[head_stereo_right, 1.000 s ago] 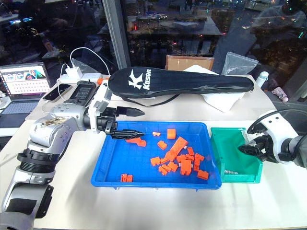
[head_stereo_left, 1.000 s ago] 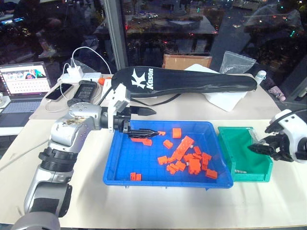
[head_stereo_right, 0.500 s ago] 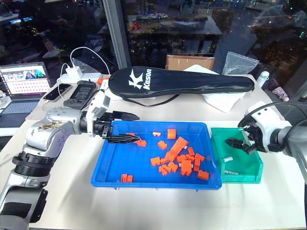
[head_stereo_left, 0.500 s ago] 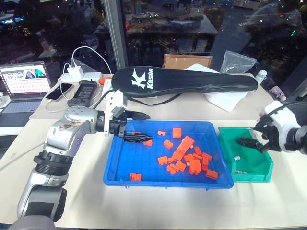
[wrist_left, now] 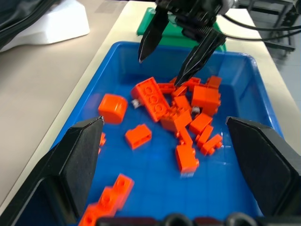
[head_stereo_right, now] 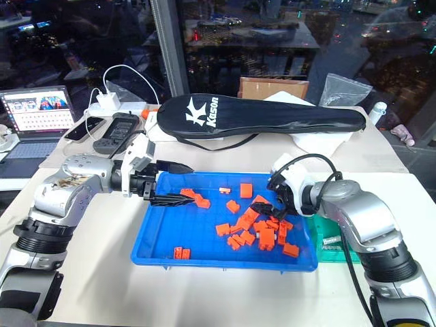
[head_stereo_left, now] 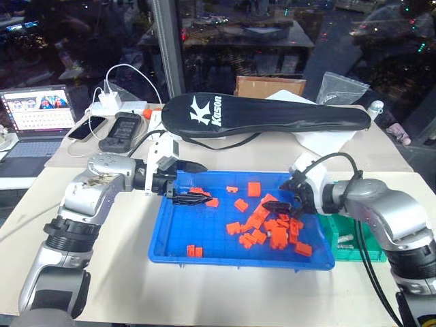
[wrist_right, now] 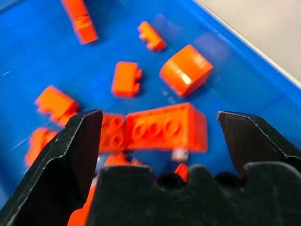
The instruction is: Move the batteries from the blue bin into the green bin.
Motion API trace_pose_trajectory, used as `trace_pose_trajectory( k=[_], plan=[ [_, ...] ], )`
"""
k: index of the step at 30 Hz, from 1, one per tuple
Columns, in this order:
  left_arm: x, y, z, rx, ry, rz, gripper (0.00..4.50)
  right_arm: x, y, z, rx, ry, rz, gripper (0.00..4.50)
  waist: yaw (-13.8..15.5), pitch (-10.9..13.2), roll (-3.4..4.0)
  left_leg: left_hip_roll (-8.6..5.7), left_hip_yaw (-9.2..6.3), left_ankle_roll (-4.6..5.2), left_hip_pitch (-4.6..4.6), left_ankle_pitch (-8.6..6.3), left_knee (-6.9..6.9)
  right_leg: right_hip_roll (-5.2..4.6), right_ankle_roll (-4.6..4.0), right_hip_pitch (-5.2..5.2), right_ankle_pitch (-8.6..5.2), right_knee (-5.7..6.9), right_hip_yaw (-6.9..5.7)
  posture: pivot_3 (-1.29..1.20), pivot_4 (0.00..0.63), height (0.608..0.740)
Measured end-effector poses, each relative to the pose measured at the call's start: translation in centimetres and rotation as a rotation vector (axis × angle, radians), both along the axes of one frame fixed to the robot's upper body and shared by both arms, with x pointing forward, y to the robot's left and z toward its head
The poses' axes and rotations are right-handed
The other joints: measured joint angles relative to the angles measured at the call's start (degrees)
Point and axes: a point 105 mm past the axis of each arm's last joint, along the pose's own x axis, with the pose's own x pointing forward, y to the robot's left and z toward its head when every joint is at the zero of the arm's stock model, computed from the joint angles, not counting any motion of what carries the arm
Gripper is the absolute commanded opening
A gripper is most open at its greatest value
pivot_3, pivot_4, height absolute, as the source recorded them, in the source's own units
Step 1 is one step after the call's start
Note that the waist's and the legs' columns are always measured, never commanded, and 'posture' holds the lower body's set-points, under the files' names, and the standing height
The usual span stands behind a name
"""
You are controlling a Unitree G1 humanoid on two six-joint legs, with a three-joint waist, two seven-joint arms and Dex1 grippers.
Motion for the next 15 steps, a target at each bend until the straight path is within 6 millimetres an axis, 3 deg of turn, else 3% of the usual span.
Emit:
trace_pose_trajectory(
  k=[4,9,12,15],
  plan=[
    [-0.1,0.1,-0.2,0.007,-0.001,0.011,4.50,0.6,0.0,-2.0,-0.022,0.051,-0.027,4.49,0.4,0.0,0.01,0.00,0.00,0.00,0.00,0.00,-0.03,0.01,0.00,-0.04,-0.02,0.05,0.00,0.00,0.150,0.731],
    [-0.3,0.4,-0.3,0.017,-0.007,0.025,4.50,0.9,-0.4,-2.8,-0.027,0.076,-0.050,4.49,0.5,0.0,0.00,0.00,0.00,0.00,0.05,0.00,-0.03,0.01,0.06,-0.01,-0.06,0.07,0.00,0.00,0.150,0.731],
    [-0.4,0.4,-0.2,0.019,-0.017,0.026,4.50,0.9,0.3,-3.3,0.000,0.097,-0.038,3.86,0.5,0.0,0.00,0.00,0.00,0.00,0.06,0.00,-0.03,0.02,0.09,0.00,-0.07,0.08,0.00,0.00,0.150,0.731],
    [-0.4,0.4,-0.1,0.022,-0.021,0.030,4.50,0.8,0.7,-3.6,0.006,0.106,-0.029,2.81,0.5,0.0,0.01,0.00,0.00,0.00,0.06,0.00,-0.03,0.02,0.09,0.00,-0.07,0.09,0.00,0.00,0.150,0.731]
  ],
)
